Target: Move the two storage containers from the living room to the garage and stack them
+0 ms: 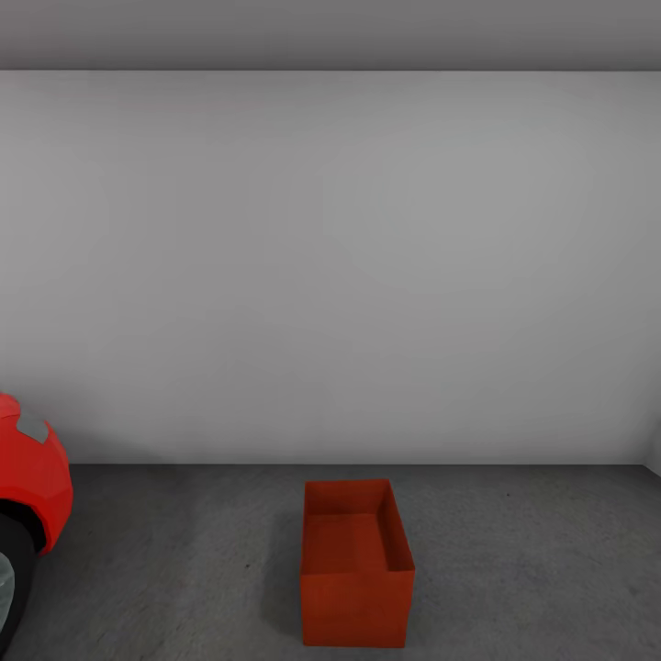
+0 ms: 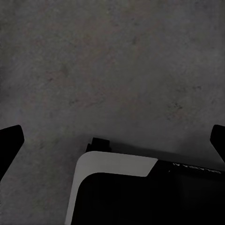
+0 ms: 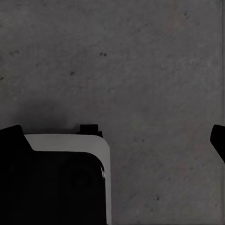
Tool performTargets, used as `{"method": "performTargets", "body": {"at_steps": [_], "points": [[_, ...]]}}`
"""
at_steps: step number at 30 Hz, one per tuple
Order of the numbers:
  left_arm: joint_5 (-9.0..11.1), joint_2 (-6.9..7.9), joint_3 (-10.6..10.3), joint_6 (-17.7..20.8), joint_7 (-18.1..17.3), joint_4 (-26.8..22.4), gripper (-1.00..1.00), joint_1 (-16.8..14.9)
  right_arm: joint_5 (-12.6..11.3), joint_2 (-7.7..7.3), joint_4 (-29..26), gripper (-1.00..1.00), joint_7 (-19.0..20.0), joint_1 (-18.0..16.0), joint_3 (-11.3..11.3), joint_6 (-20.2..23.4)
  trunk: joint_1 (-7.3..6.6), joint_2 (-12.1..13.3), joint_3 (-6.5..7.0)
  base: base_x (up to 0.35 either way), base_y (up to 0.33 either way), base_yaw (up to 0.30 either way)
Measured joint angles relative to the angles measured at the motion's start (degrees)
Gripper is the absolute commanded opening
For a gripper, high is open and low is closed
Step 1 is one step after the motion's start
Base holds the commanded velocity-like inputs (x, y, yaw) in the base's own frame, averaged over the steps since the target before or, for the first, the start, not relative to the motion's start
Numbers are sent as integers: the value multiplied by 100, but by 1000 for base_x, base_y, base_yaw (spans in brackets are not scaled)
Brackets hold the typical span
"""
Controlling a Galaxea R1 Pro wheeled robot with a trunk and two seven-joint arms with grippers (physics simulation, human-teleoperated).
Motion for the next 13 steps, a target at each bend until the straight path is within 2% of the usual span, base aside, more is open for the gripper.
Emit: {"method": "performTargets", "body": {"at_steps": [13], "points": [[-5,7,-1,0,0,0,100,0,1,-4,-1,100,-15,0,7,-1,0,0,0,0,0,0]]}}
